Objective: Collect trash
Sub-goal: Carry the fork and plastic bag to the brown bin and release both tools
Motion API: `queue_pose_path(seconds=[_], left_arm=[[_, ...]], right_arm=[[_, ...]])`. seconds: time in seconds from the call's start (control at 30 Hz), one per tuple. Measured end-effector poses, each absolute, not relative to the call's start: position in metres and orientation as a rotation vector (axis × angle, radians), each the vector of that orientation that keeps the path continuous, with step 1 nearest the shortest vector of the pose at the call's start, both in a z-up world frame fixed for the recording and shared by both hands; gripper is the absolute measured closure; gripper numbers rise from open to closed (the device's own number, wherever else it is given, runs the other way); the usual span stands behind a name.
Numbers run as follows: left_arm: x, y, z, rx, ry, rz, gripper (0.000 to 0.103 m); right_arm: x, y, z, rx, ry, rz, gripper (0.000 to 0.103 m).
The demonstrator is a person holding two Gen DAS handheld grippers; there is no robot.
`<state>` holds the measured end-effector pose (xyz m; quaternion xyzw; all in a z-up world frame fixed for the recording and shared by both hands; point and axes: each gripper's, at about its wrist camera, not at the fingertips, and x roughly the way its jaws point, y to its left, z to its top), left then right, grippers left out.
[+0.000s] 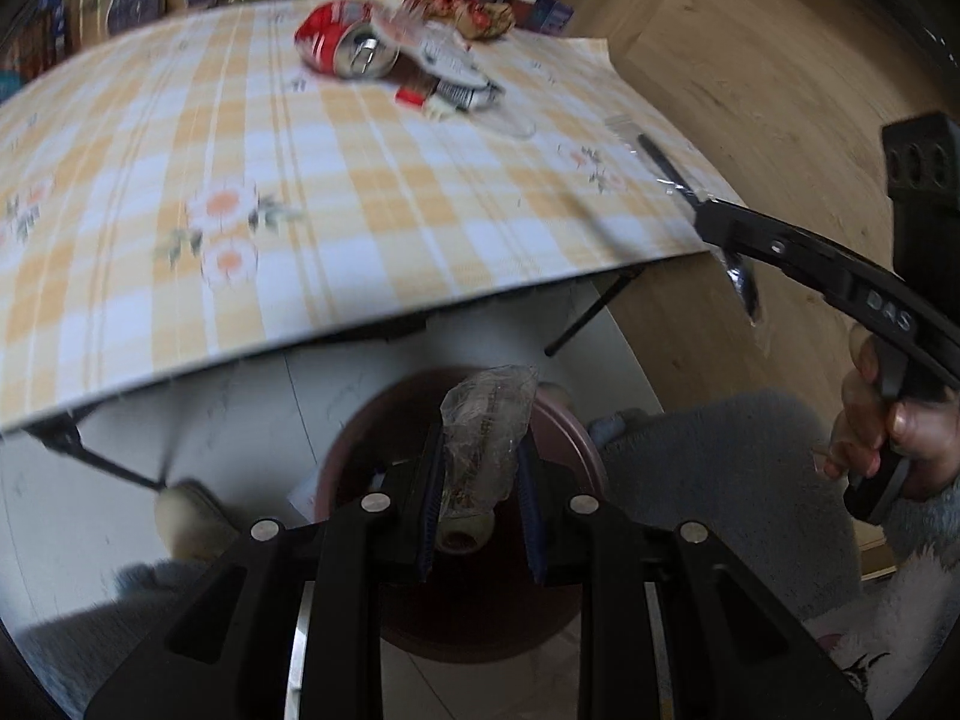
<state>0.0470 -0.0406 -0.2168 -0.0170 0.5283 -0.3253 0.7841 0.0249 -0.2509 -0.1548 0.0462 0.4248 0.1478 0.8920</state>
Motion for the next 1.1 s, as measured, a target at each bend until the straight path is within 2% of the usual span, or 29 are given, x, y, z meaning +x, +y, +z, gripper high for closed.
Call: queue_pose_path(seconds=[0.17, 0.23, 0.27, 0.3, 0.33, 0.47, 0.7, 1.1], left_arm=[[0.043, -0.043, -0.226, -0.003, 1.189, -0.695, 0.079], [0.041, -0.045, -0.222, 0.007, 1.181, -0.702, 0.065], [0.040, -0.045, -0.220, 0.008, 1.170, -0.702, 0.044], [0.039, -0.044, -0.215, 0.011, 1.147, -0.694, 0.027], [0.038, -0.043, -0.212, 0.008, 1.128, -0.688, 0.024], [0.034, -0.031, -0.196, -0.013, 1.038, -0.631, 0.017], [0.021, -0.006, -0.167, -0.036, 0.875, -0.436, 0.017], [0.018, 0.006, -0.166, -0.022, 0.866, -0.325, 0.017]], right_arm=[[0.014, -0.250, -0.159, 0.114, 0.894, 0.303, 0.089], [0.011, -0.250, -0.161, 0.118, 0.899, 0.301, 0.089], [0.009, -0.249, -0.162, 0.118, 0.901, 0.301, 0.089], [0.009, -0.248, -0.162, 0.116, 0.904, 0.302, 0.089], [0.008, -0.248, -0.163, 0.114, 0.906, 0.303, 0.089], [0.002, -0.243, -0.171, 0.112, 0.924, 0.313, 0.089], [-0.003, -0.227, -0.200, 0.106, 1.015, 0.337, 0.089], [-0.006, -0.216, -0.243, 0.107, 1.162, 0.342, 0.088]])
